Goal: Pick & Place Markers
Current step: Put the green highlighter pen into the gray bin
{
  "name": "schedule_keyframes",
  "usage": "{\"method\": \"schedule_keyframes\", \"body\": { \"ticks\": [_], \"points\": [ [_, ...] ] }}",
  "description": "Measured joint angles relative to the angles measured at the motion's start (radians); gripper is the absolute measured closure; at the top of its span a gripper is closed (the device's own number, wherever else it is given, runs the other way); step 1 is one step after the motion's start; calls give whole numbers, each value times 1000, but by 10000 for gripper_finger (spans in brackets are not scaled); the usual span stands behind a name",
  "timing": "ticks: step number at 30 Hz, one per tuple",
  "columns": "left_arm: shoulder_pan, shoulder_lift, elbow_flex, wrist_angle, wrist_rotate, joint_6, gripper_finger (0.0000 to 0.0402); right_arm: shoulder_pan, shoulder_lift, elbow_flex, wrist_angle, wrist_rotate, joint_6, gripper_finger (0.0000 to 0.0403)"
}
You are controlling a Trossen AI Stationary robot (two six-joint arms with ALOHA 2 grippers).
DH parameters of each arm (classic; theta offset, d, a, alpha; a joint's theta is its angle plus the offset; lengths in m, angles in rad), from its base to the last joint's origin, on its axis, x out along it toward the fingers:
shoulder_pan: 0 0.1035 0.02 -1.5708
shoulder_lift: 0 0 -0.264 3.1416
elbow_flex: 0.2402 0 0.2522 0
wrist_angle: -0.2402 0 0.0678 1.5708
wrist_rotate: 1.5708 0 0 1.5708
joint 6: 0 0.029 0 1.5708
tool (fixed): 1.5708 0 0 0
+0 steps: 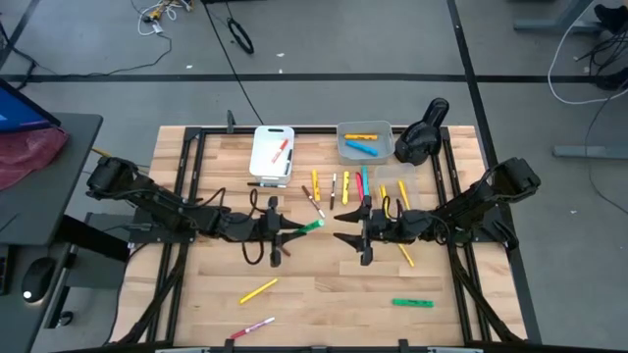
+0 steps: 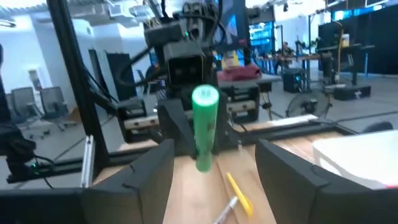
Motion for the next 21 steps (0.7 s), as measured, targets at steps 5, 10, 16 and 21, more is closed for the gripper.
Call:
{"method": "schedule_keyframes", "body": {
  "ticks": [5,10,16,21],
  "points": [
    [0,0,0,15,11,0,337,0,0,75,-58,-51,-56,174],
    [0,0,0,18,12,2,331,-14,-1,196,-274,-51,-75,174],
    [0,0,0,23,11,2,330,-40,0,264,-378,-44,-46,174],
    [0,0,0,23,11,1,329,-40,0,265,-380,-70,-48,196]
  ]
}}
